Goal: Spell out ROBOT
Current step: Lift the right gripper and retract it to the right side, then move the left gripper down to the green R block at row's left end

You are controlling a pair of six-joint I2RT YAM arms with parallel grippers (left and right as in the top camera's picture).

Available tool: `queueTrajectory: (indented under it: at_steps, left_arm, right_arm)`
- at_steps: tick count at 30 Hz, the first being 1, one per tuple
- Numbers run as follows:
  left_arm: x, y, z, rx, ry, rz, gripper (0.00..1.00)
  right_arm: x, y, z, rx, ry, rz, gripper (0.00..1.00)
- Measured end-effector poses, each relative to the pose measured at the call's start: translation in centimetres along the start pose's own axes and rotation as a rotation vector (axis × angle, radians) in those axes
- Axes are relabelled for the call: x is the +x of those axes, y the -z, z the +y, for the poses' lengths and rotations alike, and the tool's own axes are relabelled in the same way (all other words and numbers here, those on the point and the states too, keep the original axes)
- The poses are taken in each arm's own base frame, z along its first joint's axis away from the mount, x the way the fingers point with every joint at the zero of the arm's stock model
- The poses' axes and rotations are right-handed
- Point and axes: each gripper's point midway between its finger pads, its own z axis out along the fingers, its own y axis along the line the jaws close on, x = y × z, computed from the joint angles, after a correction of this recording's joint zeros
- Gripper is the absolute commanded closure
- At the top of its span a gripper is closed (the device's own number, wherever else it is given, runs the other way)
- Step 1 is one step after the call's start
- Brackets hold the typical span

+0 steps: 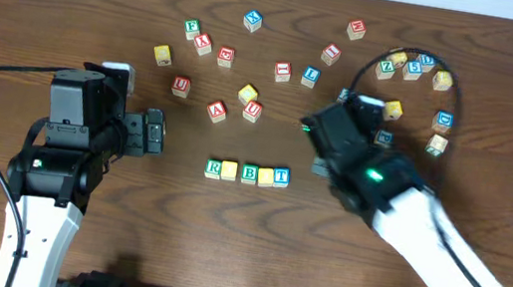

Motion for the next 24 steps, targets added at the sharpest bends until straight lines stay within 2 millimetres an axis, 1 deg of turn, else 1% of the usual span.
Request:
queueTrajectory:
  at_steps: [1, 2, 4, 5, 7, 8, 9, 12, 13, 14, 15, 18, 20, 21, 23, 24]
  left_arm:
    - [0.0, 0.0, 0.0, 0.000, 0.000, 0.000, 0.00]
    - [0.0, 0.0, 0.0, 0.000, 0.000, 0.000, 0.00]
    - [0.0, 0.0, 0.0, 0.000, 0.000, 0.001, 0.00]
    - [0.0, 0.0, 0.0, 0.000, 0.000, 0.000, 0.00]
    - [0.0, 0.0, 0.0, 0.000, 0.000, 0.000, 0.00]
    - [0.0, 0.0, 0.0, 0.000, 0.000, 0.000, 0.00]
    - [0.0, 0.0, 0.0, 0.000, 0.000, 0.000, 0.00]
    - [-0.7, 0.0, 0.0, 0.002, -0.002, -0.027, 0.00]
    - [-0.8, 0.0, 0.0, 0.002, -0.002, -0.032, 0.03]
    - [-0.8, 0.0, 0.0, 0.002, -0.003, -0.034, 0.25]
    - [-0.9, 0.0, -0.1, 0.002, -0.005, -0.036, 0.44]
    - [-1.1, 0.0, -0.1, 0.004, -0.003, -0.045, 0.75]
    - [-0.8, -0.2, -0.4, 0.024, -0.003, -0.027, 0.85]
    - [-0.3, -0.6, -0.6, 0.035, -0.004, -0.002, 0.88]
    - [1.7, -2.1, -1.2, 0.069, -0.019, 0.106, 0.92]
    - [2.8, -2.9, -1.6, 0.092, -0.040, 0.169, 0.92]
  right_arm:
    - [-1.3, 2.2, -0.8, -0.046, -0.016, -0.054, 0.47]
    - [-2.6, 4.8, -1.8, -0.101, -0.013, -0.119, 0.01]
    - [-3.7, 8.8, -3.5, -0.185, 0.038, -0.211, 0.01]
    - [-3.7, 10.2, -4.2, -0.208, 0.080, -0.241, 0.01]
    - [-3.0, 11.7, -5.3, -0.225, 0.139, -0.258, 0.01]
    - [-2.6, 12.3, -5.9, -0.228, 0.162, -0.265, 0.01]
    - [-2.5, 12.5, -6.1, -0.229, 0.173, -0.267, 0.01]
    - [-2.1, 12.5, -6.2, -0.228, 0.207, -0.256, 0.01]
    - [-2.0, 12.4, -6.2, -0.227, 0.216, -0.251, 0.01]
    - [-1.9, 12.2, -6.1, -0.226, 0.224, -0.242, 0.01]
    - [-1.8, 12.1, -6.0, -0.225, 0.229, -0.237, 0.01]
    - [-1.7, 11.8, -5.9, -0.220, 0.238, -0.225, 0.01]
    - [-1.8, 11.6, -6.0, -0.209, 0.242, -0.222, 0.01]
    - [-1.8, 11.5, -6.0, -0.204, 0.243, -0.223, 0.01]
    - [-1.9, 11.4, -6.1, -0.194, 0.244, -0.222, 0.01]
    - [-1.9, 11.4, -6.2, -0.189, 0.244, -0.223, 0.01]
